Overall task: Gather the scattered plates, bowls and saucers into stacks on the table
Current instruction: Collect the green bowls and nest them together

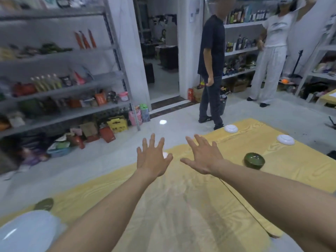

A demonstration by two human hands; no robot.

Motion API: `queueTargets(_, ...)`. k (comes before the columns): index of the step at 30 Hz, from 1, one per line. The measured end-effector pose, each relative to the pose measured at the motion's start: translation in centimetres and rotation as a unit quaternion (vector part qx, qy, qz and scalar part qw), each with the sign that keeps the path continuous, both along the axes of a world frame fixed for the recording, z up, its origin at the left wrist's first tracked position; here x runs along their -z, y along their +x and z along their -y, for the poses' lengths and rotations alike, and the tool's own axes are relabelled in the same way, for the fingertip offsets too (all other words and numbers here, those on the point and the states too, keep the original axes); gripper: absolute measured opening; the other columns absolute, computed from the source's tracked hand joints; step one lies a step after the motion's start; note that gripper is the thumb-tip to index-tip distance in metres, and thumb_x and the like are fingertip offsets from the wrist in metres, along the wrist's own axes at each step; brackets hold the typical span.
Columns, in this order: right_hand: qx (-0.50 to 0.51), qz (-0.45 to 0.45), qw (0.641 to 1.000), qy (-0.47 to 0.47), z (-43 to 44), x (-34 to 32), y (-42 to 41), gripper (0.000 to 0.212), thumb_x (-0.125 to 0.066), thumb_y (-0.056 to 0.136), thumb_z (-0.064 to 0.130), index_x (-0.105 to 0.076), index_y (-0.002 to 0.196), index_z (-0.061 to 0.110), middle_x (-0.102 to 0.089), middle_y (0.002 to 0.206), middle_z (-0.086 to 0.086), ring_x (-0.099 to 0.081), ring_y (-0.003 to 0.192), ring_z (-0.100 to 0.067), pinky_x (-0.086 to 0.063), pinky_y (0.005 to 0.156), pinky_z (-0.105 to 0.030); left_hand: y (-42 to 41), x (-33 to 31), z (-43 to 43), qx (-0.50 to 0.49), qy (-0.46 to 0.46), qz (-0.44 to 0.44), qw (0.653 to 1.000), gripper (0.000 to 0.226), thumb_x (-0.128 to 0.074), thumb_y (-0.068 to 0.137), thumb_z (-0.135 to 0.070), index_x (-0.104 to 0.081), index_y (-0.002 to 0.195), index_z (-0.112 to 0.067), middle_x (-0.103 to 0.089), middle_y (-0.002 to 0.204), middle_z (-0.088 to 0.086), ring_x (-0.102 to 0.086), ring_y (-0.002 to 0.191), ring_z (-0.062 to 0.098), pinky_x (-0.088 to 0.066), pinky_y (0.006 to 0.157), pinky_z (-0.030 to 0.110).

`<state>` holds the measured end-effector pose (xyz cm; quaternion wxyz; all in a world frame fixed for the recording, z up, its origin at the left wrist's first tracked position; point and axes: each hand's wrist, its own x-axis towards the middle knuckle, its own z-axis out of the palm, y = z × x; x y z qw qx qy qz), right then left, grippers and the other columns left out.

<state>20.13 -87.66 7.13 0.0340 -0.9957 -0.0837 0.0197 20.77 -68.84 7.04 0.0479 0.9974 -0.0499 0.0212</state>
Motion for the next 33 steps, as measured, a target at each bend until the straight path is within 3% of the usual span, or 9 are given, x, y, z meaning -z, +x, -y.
queueTargets(10, -0.152, 0.001, 0.988, 0.012, -17.6, -1.2, -2.4, 0.089, -0.032, 0.09, 0.073, 0.003, 0.157, 0.026, -0.002, 0.165, -0.006, -0.012, 0.15, -0.028, -0.015, 0.118, -0.054, -8.8, -1.9, -15.9, -0.165, -0.016, 0.017, 0.986, 0.068, -0.035, 0.096, -0.059, -0.017, 0.155, -0.029, -0.003, 0.164, 0.004, -0.006, 0.149, 0.031, -0.015, 0.118, 0.052)
queueTargets(18, -0.263, -0.03, 0.964, 0.026, -31.3, -0.4, -4.9, 0.09, -0.033, 0.09, 0.073, 0.001, 0.157, 0.025, -0.008, 0.164, -0.005, -0.017, 0.149, -0.026, -0.022, 0.117, -0.049, -14.7, -1.1, -28.0, -0.305, -0.074, 0.005, 0.95, 0.067, -0.038, 0.096, -0.057, -0.022, 0.153, -0.027, -0.009, 0.163, 0.005, -0.015, 0.147, 0.028, -0.024, 0.115, 0.047)
queueTargets(21, -0.277, -0.053, 0.959, 0.031, -36.4, 0.6, -6.1, 0.088, -0.035, 0.09, 0.071, -0.002, 0.157, 0.024, -0.013, 0.163, -0.005, -0.023, 0.146, -0.026, -0.026, 0.115, -0.047, -16.2, -0.5, -32.7, -0.337, -0.116, 0.004, 0.934, 0.062, -0.04, 0.096, -0.053, -0.031, 0.149, -0.022, -0.026, 0.156, 0.007, -0.03, 0.139, 0.028, -0.033, 0.108, 0.043)
queueTargets(24, -0.243, -0.115, 0.959, 0.091, -41.8, 1.7, -6.5, 0.084, -0.045, 0.091, 0.065, -0.013, 0.156, 0.022, -0.024, 0.16, -0.003, -0.031, 0.143, -0.025, -0.033, 0.11, -0.043, -16.5, -0.1, -38.0, -0.386, -0.237, -0.001, 0.892, 0.047, -0.044, 0.096, -0.044, -0.053, 0.131, -0.014, -0.053, 0.131, 0.009, -0.049, 0.119, 0.029, -0.043, 0.091, 0.035)
queueTargets(27, -0.112, -0.226, 0.934, 0.251, -47.0, 3.0, -5.7, 0.078, -0.06, 0.089, 0.052, -0.029, 0.152, 0.017, -0.036, 0.153, -0.006, -0.038, 0.138, -0.027, -0.039, 0.106, -0.038, -15.2, 0.7, -44.1, -0.431, -0.378, -0.026, 0.819, 0.034, -0.045, 0.096, -0.037, -0.061, 0.101, -0.007, -0.061, 0.104, 0.011, -0.056, 0.094, 0.03, -0.044, 0.08, 0.034)
queueTargets(30, 0.032, -0.309, 0.872, 0.377, -51.2, 5.1, -3.8, 0.062, -0.066, 0.088, 0.045, -0.049, 0.137, 0.012, -0.054, 0.133, -0.006, -0.055, 0.119, -0.027, -0.046, 0.097, -0.04, -13.2, 1.9, -49.7, -0.471, -0.523, -0.055, 0.708, 0.04, -0.05, 0.093, -0.039, -0.06, 0.111, -0.004, -0.06, 0.1, 0.011, -0.056, 0.08, 0.028, -0.047, 0.073, 0.034)
queueTargets(33, 0.098, -0.348, 0.833, 0.418, -54.4, 7.6, -1.6, 0.05, -0.068, 0.086, 0.044, -0.056, 0.121, 0.01, -0.06, 0.116, -0.007, -0.062, 0.097, -0.023, -0.052, 0.08, -0.04, -11.2, 3.5, -54.0, -0.477, -0.572, -0.098, 0.66, 0.046, -0.049, 0.093, -0.042, -0.055, 0.123, -0.006, -0.056, 0.106, 0.011, -0.054, 0.081, 0.026, -0.046, 0.069, 0.033)
